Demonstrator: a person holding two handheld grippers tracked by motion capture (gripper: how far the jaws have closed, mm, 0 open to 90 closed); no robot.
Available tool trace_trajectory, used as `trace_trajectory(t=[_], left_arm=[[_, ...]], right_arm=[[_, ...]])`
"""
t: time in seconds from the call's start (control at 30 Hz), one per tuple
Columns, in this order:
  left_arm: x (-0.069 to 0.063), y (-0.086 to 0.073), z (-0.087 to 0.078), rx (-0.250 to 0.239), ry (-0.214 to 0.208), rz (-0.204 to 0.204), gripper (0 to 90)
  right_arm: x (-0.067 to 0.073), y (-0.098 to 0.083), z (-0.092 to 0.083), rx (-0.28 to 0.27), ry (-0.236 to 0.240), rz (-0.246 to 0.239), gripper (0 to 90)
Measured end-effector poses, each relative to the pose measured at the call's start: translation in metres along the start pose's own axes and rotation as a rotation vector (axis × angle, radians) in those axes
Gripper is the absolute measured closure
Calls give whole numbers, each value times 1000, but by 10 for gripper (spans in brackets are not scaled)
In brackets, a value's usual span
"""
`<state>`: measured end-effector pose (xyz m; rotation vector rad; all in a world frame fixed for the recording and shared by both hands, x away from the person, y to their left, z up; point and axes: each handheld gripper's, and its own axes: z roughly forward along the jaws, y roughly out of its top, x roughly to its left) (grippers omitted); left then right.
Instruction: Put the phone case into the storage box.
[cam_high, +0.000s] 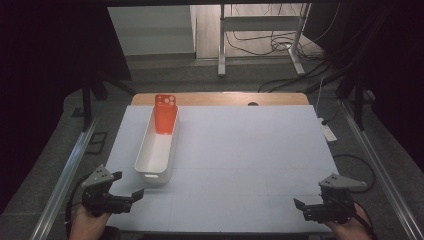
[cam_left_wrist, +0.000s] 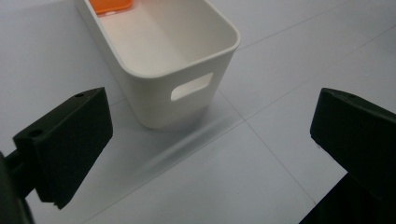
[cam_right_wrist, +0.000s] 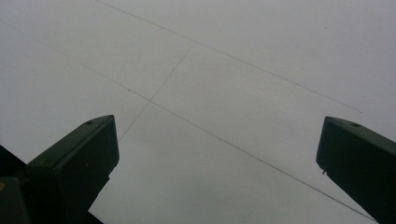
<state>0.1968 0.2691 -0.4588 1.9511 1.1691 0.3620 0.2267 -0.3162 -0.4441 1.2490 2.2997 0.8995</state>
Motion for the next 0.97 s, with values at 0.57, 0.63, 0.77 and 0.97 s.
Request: trace_trajectory(t=[0.57,0.63,0.77,0.97], left_arm=[[3,-16,-10,14,31,-23,0],[3,-16,-11,19,38,-21,0],[2,-16,-9,32,48,-10,0],[2,-15,-8,37,44,-18,0]], right_arm=[[0,0,0,3,0,0,0],[0,0,0,3,0,0,0],[0,0,0,4,-1,0,0],[-1,0,1,7,-1,0,0]])
